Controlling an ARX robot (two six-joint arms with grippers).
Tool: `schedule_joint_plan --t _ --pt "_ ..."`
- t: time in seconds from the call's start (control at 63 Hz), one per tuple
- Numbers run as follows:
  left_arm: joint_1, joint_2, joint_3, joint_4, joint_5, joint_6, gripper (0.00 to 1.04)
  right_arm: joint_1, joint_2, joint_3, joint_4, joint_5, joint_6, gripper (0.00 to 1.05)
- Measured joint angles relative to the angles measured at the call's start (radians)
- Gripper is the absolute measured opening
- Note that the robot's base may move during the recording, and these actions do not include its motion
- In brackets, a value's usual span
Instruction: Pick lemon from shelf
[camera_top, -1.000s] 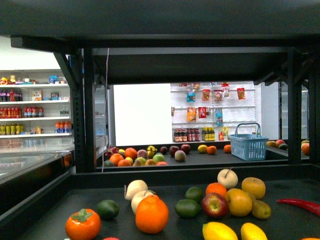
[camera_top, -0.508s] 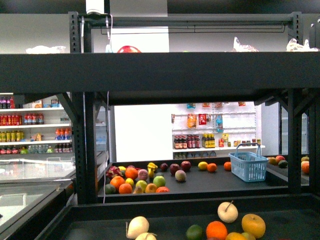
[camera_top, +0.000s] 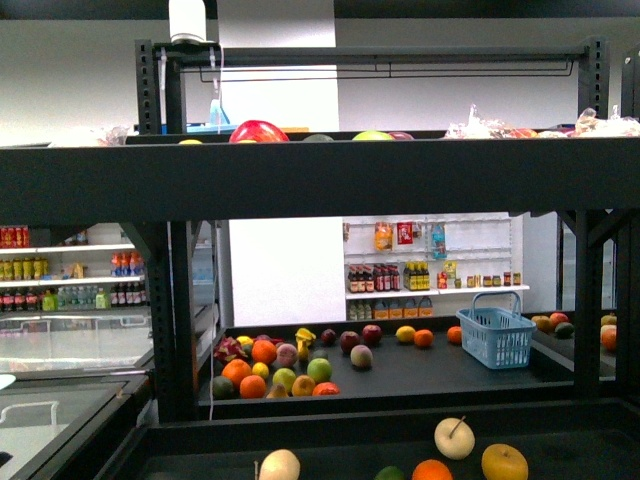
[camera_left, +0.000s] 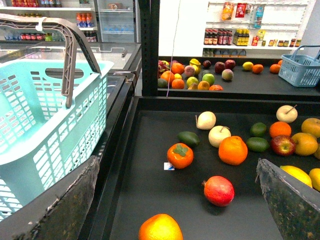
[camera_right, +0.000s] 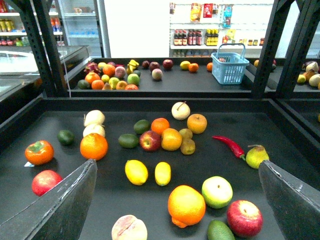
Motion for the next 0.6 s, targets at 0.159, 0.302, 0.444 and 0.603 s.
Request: schedule_joint_plan --t 0.159,0.302,0.444,0.603 --pt "0.172 0.312 0.105 0.161 0.193 -0.317 0.97 0.0 0.0 0.0 0.0 -0.001 0.0 0.97" --pt "0.409 0.7 0.289 0.329 0.436 -0.578 0.97 0.0 0.0 0.0 0.0 -0.001 0.0 0.97" --pt "0.54 1.048 0.505 0.431 0.558 -0.778 0.97 0.0 0.0 0.0 0.0 -0.001 0.0 0.97" --pt "0.572 1.373 0.771 0.553 0.61 -0.975 0.97 0.0 0.0 0.0 0.0 -0.001 0.0 0.97"
